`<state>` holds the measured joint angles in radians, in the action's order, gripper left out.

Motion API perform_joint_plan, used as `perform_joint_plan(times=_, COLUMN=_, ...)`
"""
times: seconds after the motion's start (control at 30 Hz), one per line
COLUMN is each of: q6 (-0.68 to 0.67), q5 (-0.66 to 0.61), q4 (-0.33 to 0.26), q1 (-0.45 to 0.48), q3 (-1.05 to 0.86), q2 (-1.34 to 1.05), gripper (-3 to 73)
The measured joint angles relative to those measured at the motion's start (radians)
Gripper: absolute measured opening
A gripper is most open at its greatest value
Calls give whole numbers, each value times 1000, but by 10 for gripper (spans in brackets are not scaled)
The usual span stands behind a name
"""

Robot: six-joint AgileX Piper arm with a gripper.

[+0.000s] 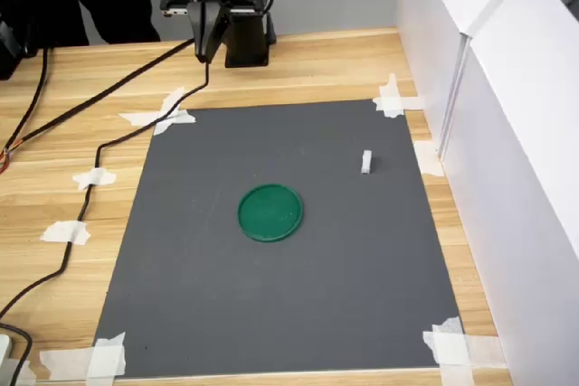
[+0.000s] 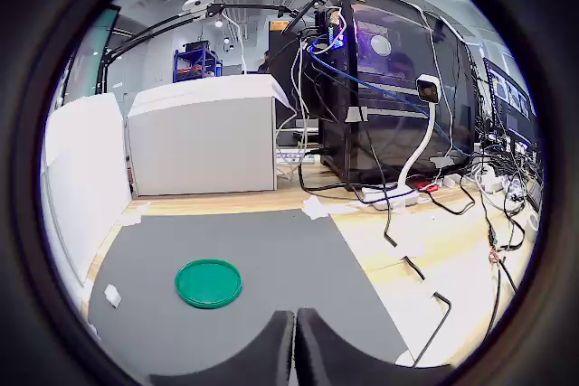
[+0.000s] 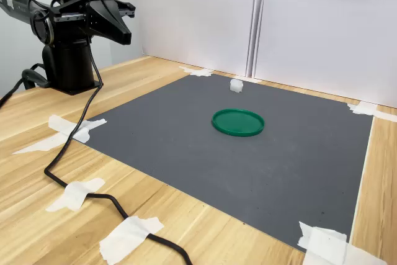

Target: Grasp a white terminal and put it on the green lid.

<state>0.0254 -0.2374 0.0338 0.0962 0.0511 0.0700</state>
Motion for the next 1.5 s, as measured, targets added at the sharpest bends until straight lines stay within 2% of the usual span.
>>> perform_joint_plan(times=0.77, q6=0, q5=6, q4=-1, q1=0, q3=0, q2=11, gripper=-16)
perform_joint_plan(times=0.9, q6=-3, q5=-24, q4=-1, q1=0, q3=71, q2=75, gripper=-16)
perform_joint_plan(times=1.07, q6=-33, q5=-144, q4=16, q1=0, q3=250, q2=203, gripper=-16)
perform_joint_plan(times=1.27, q6=-80, q5=-409, q4=5, q1=0, q3=487, q2=401, gripper=-16)
perform_joint_plan(times=1.33, q6=-134, q5=-477, q4=-14, q1=0, q3=545, q2=475, gripper=-16)
perform_joint_plan(times=1.5, q6=-264, q5=-624, q4=-120, q1=0, q3=613, q2=675, gripper=-16)
